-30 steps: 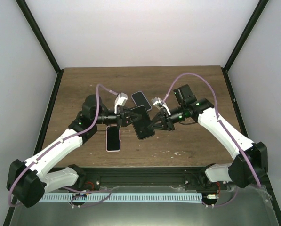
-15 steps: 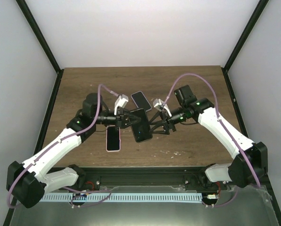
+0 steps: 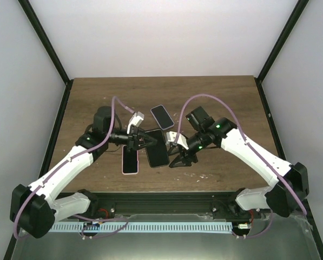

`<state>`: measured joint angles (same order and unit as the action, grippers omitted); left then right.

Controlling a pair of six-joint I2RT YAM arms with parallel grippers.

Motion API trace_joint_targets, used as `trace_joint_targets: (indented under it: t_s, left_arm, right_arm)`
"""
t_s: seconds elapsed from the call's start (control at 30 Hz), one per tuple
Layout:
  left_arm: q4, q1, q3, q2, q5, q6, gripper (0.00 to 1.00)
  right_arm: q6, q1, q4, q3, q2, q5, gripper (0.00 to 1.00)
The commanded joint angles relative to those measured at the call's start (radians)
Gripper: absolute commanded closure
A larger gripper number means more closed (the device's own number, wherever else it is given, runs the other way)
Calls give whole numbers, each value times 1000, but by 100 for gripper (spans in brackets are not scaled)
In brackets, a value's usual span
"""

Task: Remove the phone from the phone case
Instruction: Remove the phone case from the phone.

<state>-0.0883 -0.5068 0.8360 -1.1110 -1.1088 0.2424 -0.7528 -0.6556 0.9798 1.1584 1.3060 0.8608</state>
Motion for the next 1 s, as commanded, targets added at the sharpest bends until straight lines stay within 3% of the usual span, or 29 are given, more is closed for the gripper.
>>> trace_joint_targets:
  t_s: [0.0, 0.47, 0.97]
  left_arm:
    - [44, 21, 0, 2, -41, -47, 100]
    - [103, 21, -10, -4, -68, -5, 100]
    - [164, 34, -24, -1, -105, 47, 100]
  right_arm:
    - [-25, -40, 22, 56, 39, -90, 44]
    - [-18, -44, 34, 78, 15, -32, 54]
    - [-25, -43, 9, 66, -11, 23, 74]
